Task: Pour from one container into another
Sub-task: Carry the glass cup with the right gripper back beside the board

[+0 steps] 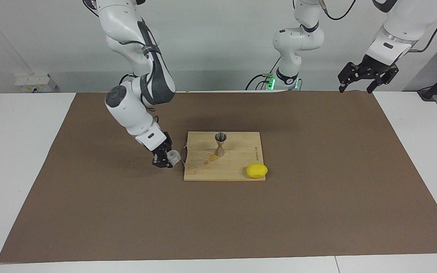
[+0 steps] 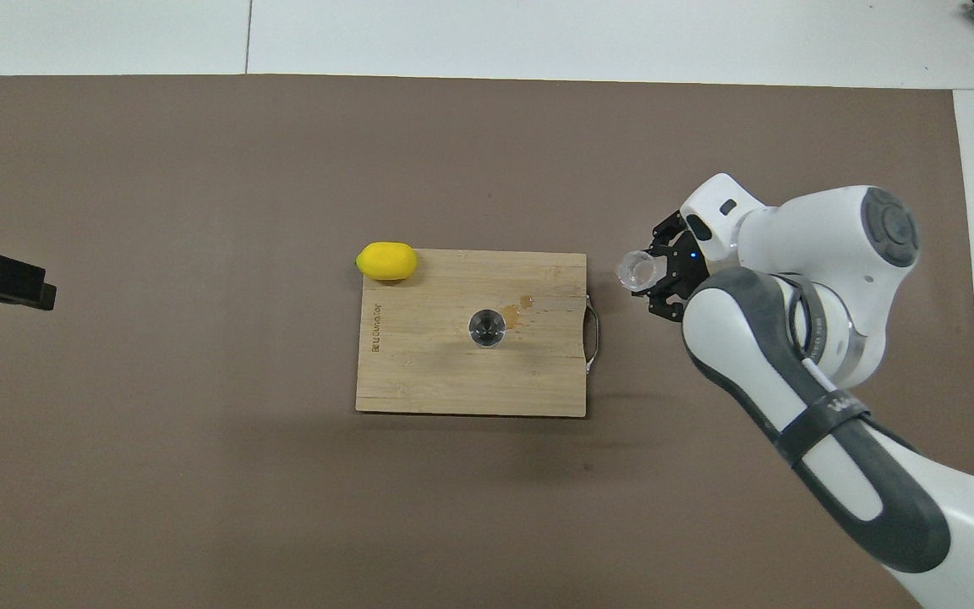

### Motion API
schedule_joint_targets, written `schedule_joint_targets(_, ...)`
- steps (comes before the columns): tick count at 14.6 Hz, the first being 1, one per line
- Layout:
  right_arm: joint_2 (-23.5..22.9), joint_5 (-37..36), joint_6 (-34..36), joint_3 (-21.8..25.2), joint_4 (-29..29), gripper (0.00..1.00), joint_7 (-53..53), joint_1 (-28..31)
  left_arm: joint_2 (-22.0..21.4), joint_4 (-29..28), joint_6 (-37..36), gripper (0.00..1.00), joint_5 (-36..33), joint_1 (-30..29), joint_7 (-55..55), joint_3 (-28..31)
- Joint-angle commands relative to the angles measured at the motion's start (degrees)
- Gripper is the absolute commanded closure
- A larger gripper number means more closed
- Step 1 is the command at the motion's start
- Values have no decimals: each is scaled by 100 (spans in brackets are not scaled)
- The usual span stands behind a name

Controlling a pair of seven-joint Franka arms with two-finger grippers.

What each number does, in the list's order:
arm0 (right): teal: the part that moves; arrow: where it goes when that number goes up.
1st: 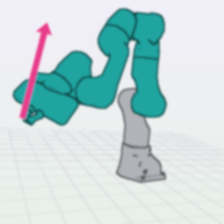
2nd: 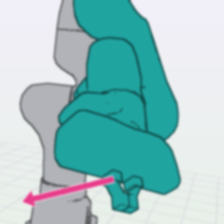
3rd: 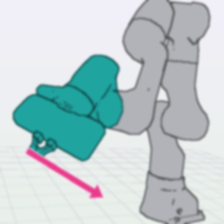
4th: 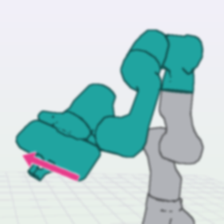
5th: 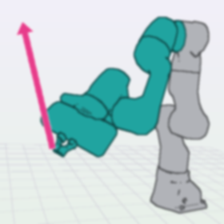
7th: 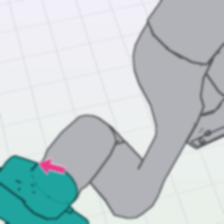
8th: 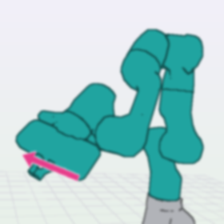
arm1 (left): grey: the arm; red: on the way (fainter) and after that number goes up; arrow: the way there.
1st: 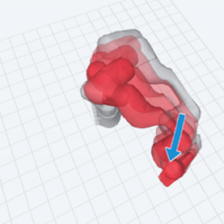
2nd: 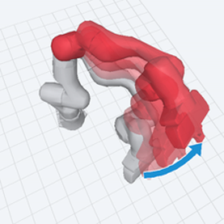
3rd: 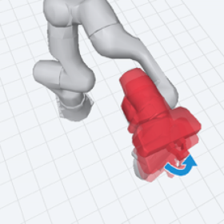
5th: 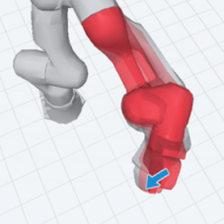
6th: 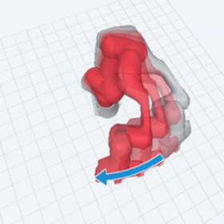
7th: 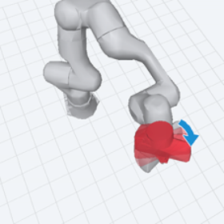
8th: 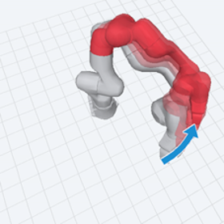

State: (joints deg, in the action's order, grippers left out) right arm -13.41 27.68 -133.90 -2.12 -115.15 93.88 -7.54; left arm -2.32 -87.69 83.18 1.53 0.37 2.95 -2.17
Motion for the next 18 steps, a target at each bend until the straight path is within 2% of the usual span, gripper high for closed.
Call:
schedule_joint_targets(1, 295, 894, -92, -69, -587, 100, 1287, 524, -76, -64, 67, 0, -100, 51, -67, 15)
schedule_joint_targets(4, 330, 1704, -22, -69, -895, 100, 2326, 946, -85, -116, 276, 0, -109, 95, -102, 15)
schedule_joint_targets(8, 313, 2136, 434, -69, -1010, 100, 3047, 1508, -102, -152, 339, 0, -109, 87, -84, -3)
schedule_joint_targets(11, 269, 2417, 619, -69, -1124, 100, 3461, 1721, -102, -169, 322, 0, -109, 95, -84, -3)
schedule_joint_targets(13, 269, 2915, 628, -69, -1387, 100, 3811, 1852, -102, -152, 331, 0, -109, 104, -84, -3)
schedule_joint_targets(16, 277, 2998, 637, -69, -1405, 100, 4068, 1879, -102, -169, 339, 0, -109, 104, -84, -3)
schedule_joint_targets(17, 277, 2998, 672, -61, -1414, 78, 4121, 1888, -102, -178, 348, 0, -109, 104, -76, -3)
schedule_joint_targets(18, 295, 2998, 742, -61, -1414, 1, 4130, 1958, -102, -178, 357, 0, -109, 95, -76, -3)
